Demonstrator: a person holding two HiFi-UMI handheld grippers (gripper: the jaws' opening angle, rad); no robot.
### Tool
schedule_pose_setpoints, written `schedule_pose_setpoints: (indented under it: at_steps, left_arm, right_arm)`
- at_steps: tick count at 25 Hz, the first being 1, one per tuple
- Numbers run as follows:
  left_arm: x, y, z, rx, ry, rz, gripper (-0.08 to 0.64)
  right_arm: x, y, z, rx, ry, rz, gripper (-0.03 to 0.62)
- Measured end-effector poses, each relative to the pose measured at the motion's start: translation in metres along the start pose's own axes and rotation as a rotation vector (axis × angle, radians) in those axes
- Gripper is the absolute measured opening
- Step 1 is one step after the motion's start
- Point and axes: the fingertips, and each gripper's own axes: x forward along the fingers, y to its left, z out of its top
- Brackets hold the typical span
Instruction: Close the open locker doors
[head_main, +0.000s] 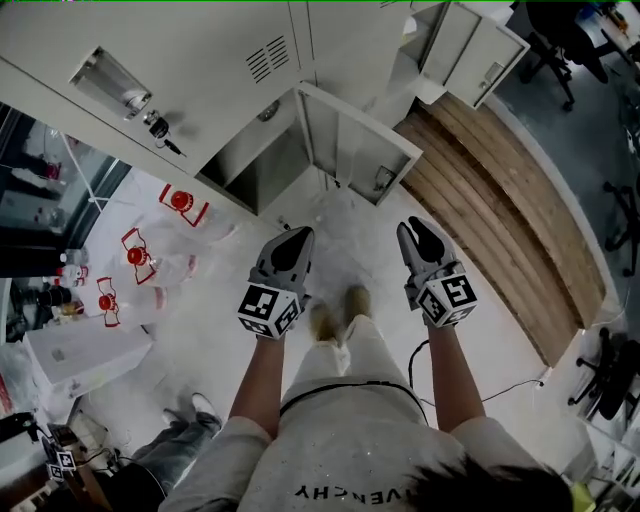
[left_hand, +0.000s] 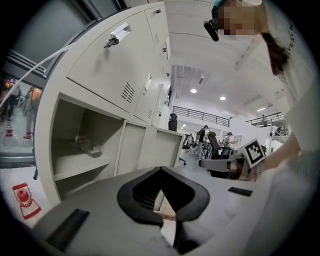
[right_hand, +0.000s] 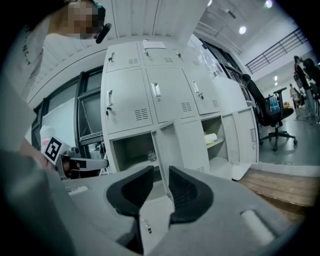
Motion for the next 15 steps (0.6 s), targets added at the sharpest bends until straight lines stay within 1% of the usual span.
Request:
schedule_pose_setpoints:
  at_steps: [8,15]
  left_arm:
    - [0.041,0.01,-0.002,-0.017,-0.01,0.054,-0.003]
    - [0.064,0.01,-0.008,-0.031,-0.003,0.086,-0.003]
  right_arm:
    - [0.047,-0.04,0.003,-0.039,0.037,0.047,0.132]
    - [0.078,-0.058,0.005,-0.055,0.029,0.106,0.154]
